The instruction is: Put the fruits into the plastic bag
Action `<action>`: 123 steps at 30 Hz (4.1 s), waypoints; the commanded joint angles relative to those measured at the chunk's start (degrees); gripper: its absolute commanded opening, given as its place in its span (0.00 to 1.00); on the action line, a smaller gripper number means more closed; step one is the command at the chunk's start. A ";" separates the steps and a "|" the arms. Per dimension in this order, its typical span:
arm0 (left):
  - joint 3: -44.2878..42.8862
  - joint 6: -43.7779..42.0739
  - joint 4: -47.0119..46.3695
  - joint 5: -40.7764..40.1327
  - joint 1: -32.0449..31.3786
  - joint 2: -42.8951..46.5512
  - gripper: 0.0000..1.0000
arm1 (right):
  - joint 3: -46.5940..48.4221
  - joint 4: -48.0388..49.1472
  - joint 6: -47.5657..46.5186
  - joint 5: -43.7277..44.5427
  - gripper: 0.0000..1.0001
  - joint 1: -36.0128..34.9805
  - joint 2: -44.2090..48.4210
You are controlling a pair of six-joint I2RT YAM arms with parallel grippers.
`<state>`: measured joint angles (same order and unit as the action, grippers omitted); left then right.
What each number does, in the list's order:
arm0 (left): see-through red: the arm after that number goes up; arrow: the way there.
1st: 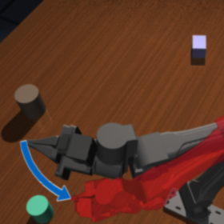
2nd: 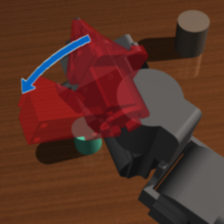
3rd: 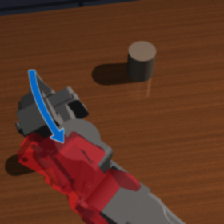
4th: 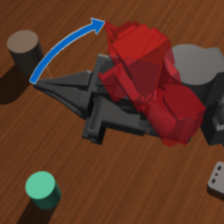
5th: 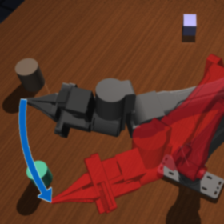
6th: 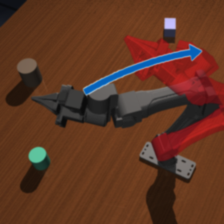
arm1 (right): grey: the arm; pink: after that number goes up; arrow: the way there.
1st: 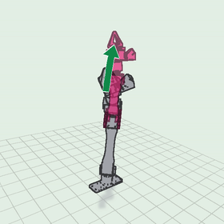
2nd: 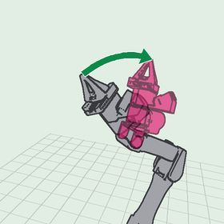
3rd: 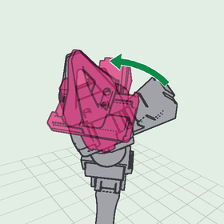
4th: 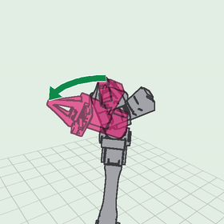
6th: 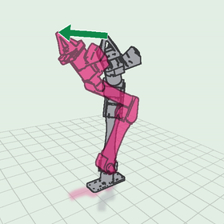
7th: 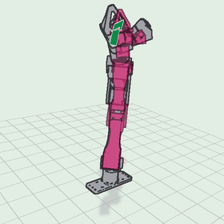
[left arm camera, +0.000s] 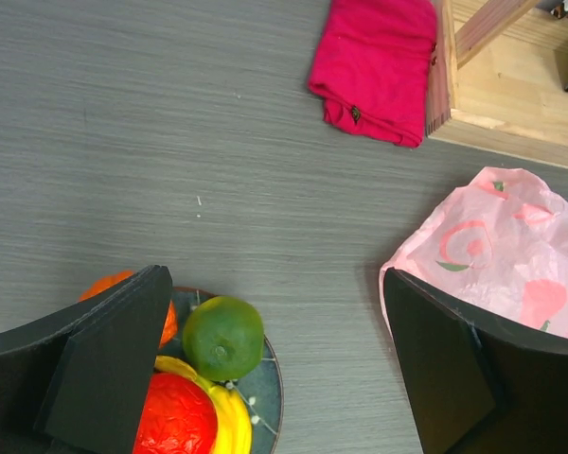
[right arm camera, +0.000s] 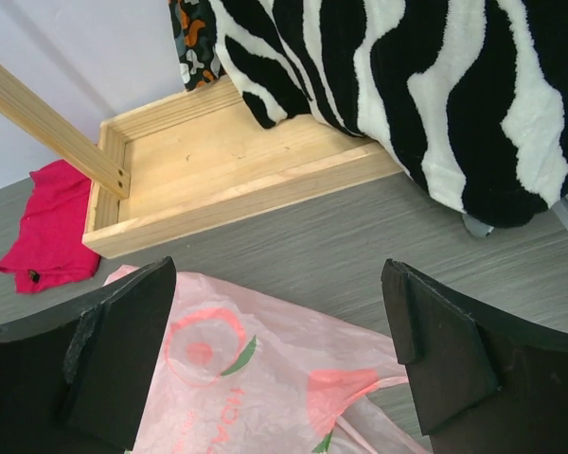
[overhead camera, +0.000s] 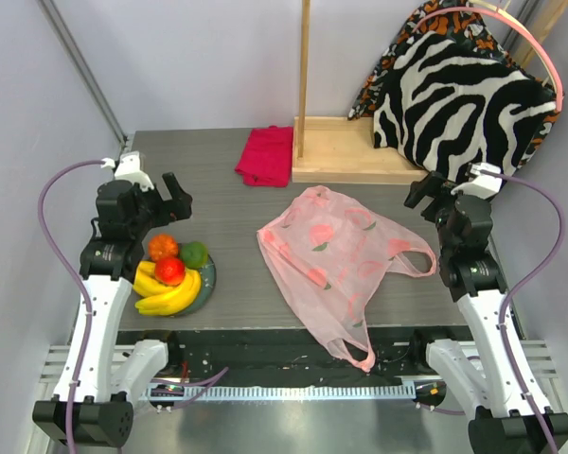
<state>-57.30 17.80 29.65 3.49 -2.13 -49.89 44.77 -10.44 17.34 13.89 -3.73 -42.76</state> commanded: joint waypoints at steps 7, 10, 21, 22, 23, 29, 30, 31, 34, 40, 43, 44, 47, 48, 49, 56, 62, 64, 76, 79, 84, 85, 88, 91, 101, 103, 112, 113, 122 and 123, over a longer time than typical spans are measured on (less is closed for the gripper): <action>-5.28 1.79 -0.82 2.75 -0.15 -3.64 1.00 | 2.25 -3.54 4.01 -7.55 0.96 0.04 -0.74; -5.10 2.76 -1.87 6.87 -0.15 -4.86 1.00 | 1.98 -3.89 4.71 -12.04 0.93 0.21 -3.37; -12.83 1.19 -3.29 19.19 -3.57 -13.39 1.00 | -13.56 -5.47 18.14 -23.82 0.87 0.12 -2.42; -13.53 0.40 -2.85 18.32 -5.84 -14.87 1.00 | -16.53 -5.38 18.95 -24.17 0.87 0.12 -1.63; -14.50 -0.39 -2.32 16.83 -6.82 -15.41 1.00 | -17.69 -5.30 19.74 -25.04 0.86 0.12 -1.36; -10.38 -2.24 -5.04 19.10 -7.54 -15.68 1.00 | -23.50 -5.47 24.58 -26.55 0.77 0.12 -1.53; -9.42 -2.51 -4.95 19.01 -7.54 -15.68 1.00 | -24.37 -5.56 25.02 -26.55 0.76 0.12 -1.53; -9.32 -2.51 -4.60 19.01 -7.54 -15.59 1.00 | -24.73 -5.65 26.06 -26.46 0.75 0.12 -1.71; -8.71 -2.51 -4.60 19.45 -7.54 -15.24 1.00 | -25.52 -6.87 27.47 -25.23 0.71 0.12 -1.62; -8.45 -2.69 -4.34 18.75 -7.45 -14.97 1.00 | -25.88 -11.27 29.67 -23.82 0.66 0.12 2.15; -8.44 -2.51 -4.34 19.19 -7.45 -15.06 1.00 | -27.37 -11.80 30.73 -21.55 0.66 0.12 4.61; -8.44 -2.51 -4.25 19.28 -7.54 -15.06 1.00 | -27.63 -11.28 31.08 -21.10 0.65 0.12 4.97; -8.36 -2.33 -4.34 19.54 -7.54 -15.15 1.00 | -28.86 -8.91 31.52 -21.10 0.62 0.12 4.54; -8.27 -2.33 -4.34 19.63 -7.54 -15.15 1.00 | -29.21 -8.46 31.61 -21.18 0.61 0.12 4.10; -8.27 -2.51 -4.34 19.63 -7.54 -15.15 1.00 | -29.30 -8.02 31.52 -21.36 0.61 0.12 2.79; -7.83 -1.90 -5.30 22.69 -7.54 -15.41 1.00 | -33.43 7.34 31.70 -26.36 0.41 0.12 0.23; -7.74 -1.01 -6.62 27.01 -8.50 -16.91 0.99 | -32.13 15.27 31.53 -31.82 0.01 -0.05 0.04; -7.57 -2.15 -6.97 26.14 -11.13 -16.56 0.98 | -29.32 15.27 31.26 -31.30 0.01 -1.19 1.19; -12.92 -4.97 -7.68 19.73 -33.98 -22.52 0.98 | -12.17 18.86 31.96 -9.60 0.01 -30.00 -9.78; -13.54 -6.37 -7.59 13.50 -39.52 -23.67 0.98 | -11.03 22.72 33.54 -6.95 0.01 -32.48 -12.16; -11.08 -5.94 -9.08 7.34 -43.91 -24.20 0.95 | -7.61 23.88 34.69 -3.70 0.01 -36.17 -17.26; -10.73 -6.20 -9.08 6.45 -44.36 -24.38 0.95 | -7.25 24.06 34.69 -3.26 0.01 -36.52 -17.79; -10.47 -6.73 -8.64 3.47 -46.03 -25.17 0.93 | -5.75 23.88 35.21 -1.68 0.01 -37.49 -19.72; -10.46 -6.64 -7.86 0.83 -47.26 -27.18 0.92 | -4.96 24.32 36.62 -0.89 0.01 -38.02 -20.78; -13.36 -6.64 -2.67 -6.03 -49.11 -33.52 0.78 | -4.26 25.55 37.85 -0.53 0.01 -39.16 -21.66; -13.80 -6.82 -1.88 -5.77 -49.11 -34.31 0.59 | -4.34 25.55 37.68 -0.53 0.01 -39.25 -21.57; -12.31 -6.46 -3.37 0.37 -49.02 -32.12 0.02 | -5.75 21.70 34.96 3.33 0.03 -39.25 -18.59; -12.40 -6.46 -3.46 1.08 -49.11 -31.94 0.00 | -6.10 21.34 33.39 3.51 0.07 -39.16 -18.06; -16.26 -2.69 -2.49 20.30 -41.13 -32.46 0.00 | -11.02 18.71 21.95 -1.39 0.59 -39.16 -9.10; -16.96 -2.34 -2.49 22.16 -40.50 -32.64 0.00 | -11.20 17.83 20.81 -2.37 0.59 -39.25 -8.74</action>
<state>-70.22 13.13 27.79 13.80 -46.57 -83.74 34.72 8.71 45.47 13.91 -42.76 -54.13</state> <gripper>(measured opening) 0.013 0.575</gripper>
